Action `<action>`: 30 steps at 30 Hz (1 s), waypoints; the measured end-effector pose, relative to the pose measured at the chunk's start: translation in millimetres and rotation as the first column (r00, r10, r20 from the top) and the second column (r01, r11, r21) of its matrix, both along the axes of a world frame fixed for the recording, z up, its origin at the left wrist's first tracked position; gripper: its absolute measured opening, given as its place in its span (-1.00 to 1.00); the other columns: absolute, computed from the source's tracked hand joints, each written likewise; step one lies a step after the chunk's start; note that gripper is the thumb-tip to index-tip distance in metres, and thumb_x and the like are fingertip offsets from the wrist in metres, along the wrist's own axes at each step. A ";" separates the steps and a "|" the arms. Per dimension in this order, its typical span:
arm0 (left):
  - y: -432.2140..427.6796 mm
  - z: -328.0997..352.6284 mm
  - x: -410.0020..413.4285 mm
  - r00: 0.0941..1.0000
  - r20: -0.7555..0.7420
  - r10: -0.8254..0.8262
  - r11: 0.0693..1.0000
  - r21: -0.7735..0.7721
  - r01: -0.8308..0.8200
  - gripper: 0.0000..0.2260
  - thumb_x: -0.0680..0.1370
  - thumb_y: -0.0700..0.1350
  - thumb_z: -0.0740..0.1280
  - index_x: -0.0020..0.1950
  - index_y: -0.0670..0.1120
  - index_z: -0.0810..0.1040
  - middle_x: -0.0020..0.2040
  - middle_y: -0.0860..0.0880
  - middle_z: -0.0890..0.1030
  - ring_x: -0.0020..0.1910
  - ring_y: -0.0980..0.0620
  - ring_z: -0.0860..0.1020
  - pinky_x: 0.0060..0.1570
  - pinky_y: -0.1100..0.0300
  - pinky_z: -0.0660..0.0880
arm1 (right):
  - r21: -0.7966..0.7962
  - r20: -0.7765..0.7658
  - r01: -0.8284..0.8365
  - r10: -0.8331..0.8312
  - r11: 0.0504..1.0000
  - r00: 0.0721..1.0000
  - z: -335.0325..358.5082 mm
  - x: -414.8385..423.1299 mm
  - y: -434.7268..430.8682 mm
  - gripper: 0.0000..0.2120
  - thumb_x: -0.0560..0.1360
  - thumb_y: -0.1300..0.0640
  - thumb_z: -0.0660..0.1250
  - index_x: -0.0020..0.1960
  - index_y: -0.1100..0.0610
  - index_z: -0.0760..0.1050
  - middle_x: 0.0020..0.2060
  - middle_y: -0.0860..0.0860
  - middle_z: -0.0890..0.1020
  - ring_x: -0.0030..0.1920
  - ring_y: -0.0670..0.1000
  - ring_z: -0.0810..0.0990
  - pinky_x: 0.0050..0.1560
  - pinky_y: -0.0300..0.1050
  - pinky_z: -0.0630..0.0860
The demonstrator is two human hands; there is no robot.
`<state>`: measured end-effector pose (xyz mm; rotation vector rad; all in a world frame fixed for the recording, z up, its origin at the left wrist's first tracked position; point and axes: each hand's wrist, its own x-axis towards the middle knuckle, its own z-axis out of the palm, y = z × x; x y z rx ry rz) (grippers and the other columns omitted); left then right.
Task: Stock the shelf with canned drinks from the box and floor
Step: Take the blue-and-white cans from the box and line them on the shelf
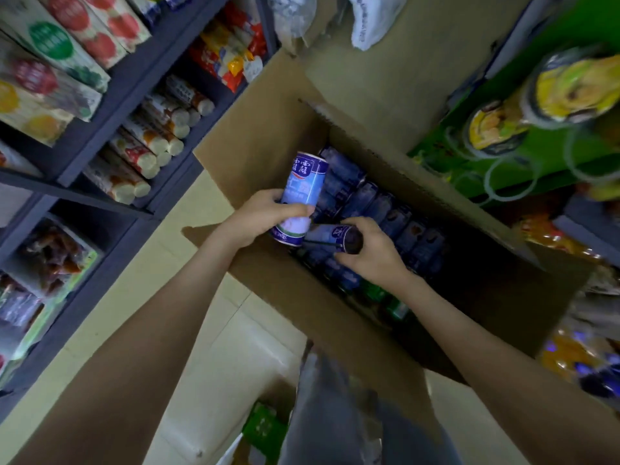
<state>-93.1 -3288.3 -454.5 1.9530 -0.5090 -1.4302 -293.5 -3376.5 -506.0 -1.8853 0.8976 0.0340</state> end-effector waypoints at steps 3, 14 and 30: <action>-15.2 41.3 -40.5 0.985 -0.169 0.023 0.997 -0.074 -0.036 -0.88 0.46 -0.10 0.42 -0.03 -0.08 0.61 -0.17 0.02 0.70 -0.18 0.08 0.64 -0.09 0.21 0.54 | 0.005 0.112 0.108 -0.108 0.994 0.988 63.9 -46.2 -16.4 -0.50 0.31 0.19 0.53 0.18 0.03 0.43 0.05 -0.04 0.43 0.06 -0.06 0.49 0.08 -0.23 0.45; -72.3 205.9 -297.4 0.870 -0.463 -0.170 0.926 -0.376 -0.019 -0.80 0.59 -0.18 0.14 -0.08 -0.13 0.55 -0.32 0.00 0.68 -0.35 0.11 0.64 -0.30 0.25 0.59 | 0.414 0.623 0.453 -0.609 0.790 0.492 253.4 -285.2 -60.6 -0.71 0.42 0.24 0.37 0.14 0.14 0.46 -0.10 -0.03 0.62 -0.08 -0.07 0.61 -0.05 -0.13 0.52; -151.6 362.9 -519.9 0.797 -0.240 -0.555 0.667 -0.701 0.253 -0.86 0.49 -0.14 0.26 -0.03 -0.13 0.57 -0.19 -0.04 0.70 -0.24 0.06 0.66 -0.15 0.16 0.61 | 0.407 0.822 0.561 -0.557 0.721 0.119 423.5 -487.8 -95.3 -0.63 0.50 0.24 0.35 0.25 0.33 0.37 0.01 0.18 0.60 -0.09 0.10 0.62 -0.07 0.02 0.60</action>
